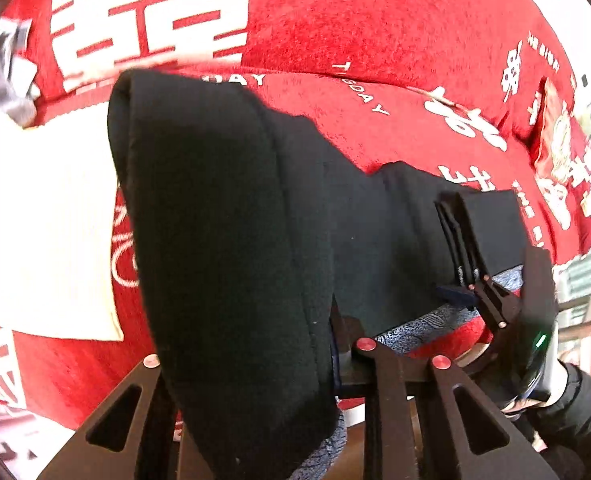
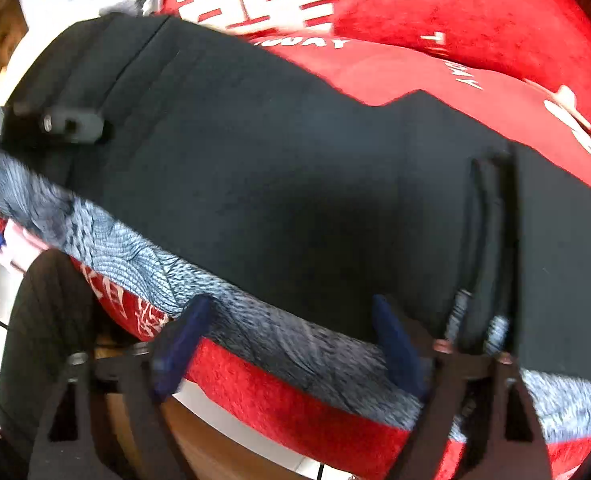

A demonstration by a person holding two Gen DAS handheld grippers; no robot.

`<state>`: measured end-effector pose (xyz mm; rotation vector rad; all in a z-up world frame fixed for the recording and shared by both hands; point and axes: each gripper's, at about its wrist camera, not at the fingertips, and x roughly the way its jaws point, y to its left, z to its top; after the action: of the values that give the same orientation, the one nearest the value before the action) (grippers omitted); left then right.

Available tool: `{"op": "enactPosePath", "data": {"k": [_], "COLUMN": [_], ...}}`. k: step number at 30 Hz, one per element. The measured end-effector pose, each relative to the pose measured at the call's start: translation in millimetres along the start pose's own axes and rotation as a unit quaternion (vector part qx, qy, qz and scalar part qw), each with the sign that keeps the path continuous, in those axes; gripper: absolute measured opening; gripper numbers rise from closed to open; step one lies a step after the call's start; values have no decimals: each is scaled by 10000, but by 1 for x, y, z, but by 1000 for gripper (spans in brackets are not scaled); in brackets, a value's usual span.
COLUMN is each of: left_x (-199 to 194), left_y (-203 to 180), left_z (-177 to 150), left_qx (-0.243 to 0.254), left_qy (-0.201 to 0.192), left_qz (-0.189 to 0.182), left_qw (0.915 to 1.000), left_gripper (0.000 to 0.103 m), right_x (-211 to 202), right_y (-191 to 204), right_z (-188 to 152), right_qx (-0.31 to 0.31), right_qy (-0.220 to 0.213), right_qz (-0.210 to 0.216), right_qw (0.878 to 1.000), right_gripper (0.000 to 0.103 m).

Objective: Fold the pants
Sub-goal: 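Fold the held end over the pants with the left tool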

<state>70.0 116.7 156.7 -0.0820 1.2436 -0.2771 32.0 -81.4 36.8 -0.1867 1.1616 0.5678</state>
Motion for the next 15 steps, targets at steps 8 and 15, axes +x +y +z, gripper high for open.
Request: {"op": "enactPosePath", "data": {"k": [8, 15], "left_x": [-16, -33], "left_y": [-26, -71], "left_z": [4, 9], "left_qx": [339, 834], "left_qy": [-73, -219], "left_qz": [219, 317], "left_qw": [9992, 9958], "left_gripper": [24, 24], "right_x": [-65, -97], "right_y": [9, -105], "right_z": [0, -26], "right_qx": [-572, 254], "right_qy": [-608, -518], "right_qz": [-362, -1255], "right_qw": [9959, 9904], "right_gripper": [98, 91]}}
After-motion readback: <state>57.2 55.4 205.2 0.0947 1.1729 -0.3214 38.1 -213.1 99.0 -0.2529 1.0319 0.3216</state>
